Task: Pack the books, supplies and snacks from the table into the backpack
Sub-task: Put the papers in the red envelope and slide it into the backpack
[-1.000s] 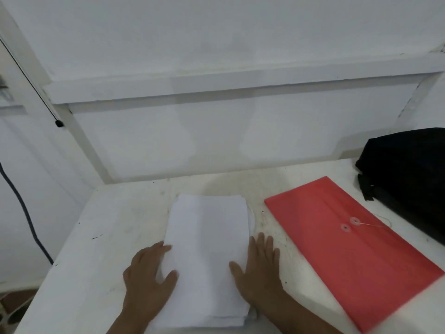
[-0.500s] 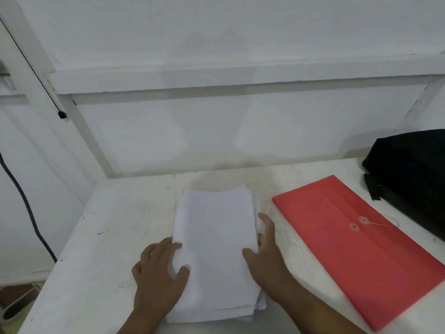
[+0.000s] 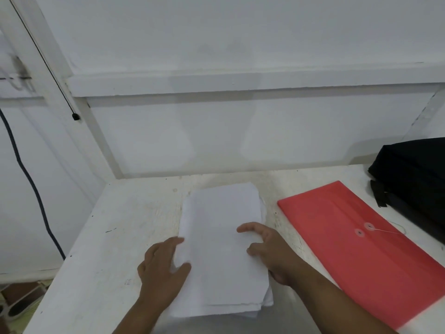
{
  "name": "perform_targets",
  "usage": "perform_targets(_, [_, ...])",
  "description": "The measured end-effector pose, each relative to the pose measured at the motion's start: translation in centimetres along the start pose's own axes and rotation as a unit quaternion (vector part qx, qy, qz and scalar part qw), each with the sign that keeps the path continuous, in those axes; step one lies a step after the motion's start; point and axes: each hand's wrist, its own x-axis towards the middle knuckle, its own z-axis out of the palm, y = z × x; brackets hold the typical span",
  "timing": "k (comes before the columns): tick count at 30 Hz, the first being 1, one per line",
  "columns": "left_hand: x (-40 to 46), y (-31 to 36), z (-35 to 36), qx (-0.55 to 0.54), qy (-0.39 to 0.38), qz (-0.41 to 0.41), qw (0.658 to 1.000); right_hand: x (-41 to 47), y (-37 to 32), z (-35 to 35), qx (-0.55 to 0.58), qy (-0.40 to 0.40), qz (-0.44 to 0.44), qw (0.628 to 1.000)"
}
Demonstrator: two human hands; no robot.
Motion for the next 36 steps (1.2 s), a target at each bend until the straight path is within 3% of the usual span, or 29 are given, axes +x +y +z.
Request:
perform_targets(2, [0.4, 0.8, -1.3, -0.144, -0.040, -0.043, 0.988, -0.5, -1.6, -0.4, -0.020, -0.021, -0.046, 0.999])
perform_targets(5, [1.2, 2.1, -3.0, -0.426, -0.057, -0.080, 0.900, -1.1, -4.0, -1.2, -0.048, -0.048, -0.105, 0.992])
perform_targets(7, [1.3, 3.8, -3.9, -0.475, -0.057, -0.049, 0.877, -1.5, -5.4, -1.4, -0.090, -0.036, -0.143, 0.985])
perform_targets(12, [1.2, 8.0, -4.6, -0.361, -0.016, 0.081, 0.929, -1.5, -5.7, -1.5, -0.206, 0.016, -0.218, 0.954])
perform_targets(15, [2.3, 8.1, -3.9, -0.377, -0.032, 0.014, 0.926, -0.6, -3.6, -2.3, -0.128, 0.065, -0.151, 0.978])
perform_targets(20, [2.6, 6.1, -0.9, -0.332, -0.192, -0.109, 0.917, 0.3, 0.8, -2.8, -0.046, 0.053, 0.038, 0.997])
perform_targets(23, [2.7, 5.8, -0.6, -0.374, -0.190, -0.144, 0.896, 0.7, 1.5, -3.3, 0.037, 0.069, 0.062, 0.995])
perform_targets(33, [2.5, 5.9, -0.7, -0.365, -0.191, -0.168, 0.896, 0.8, 0.5, -4.2, 0.058, 0.003, 0.097, 0.994])
perform_targets(36, [2.7, 6.7, -1.3, -0.270, -0.202, -0.046, 0.940, 0.4, -1.8, -4.4, -0.099, -0.028, 0.043, 0.994])
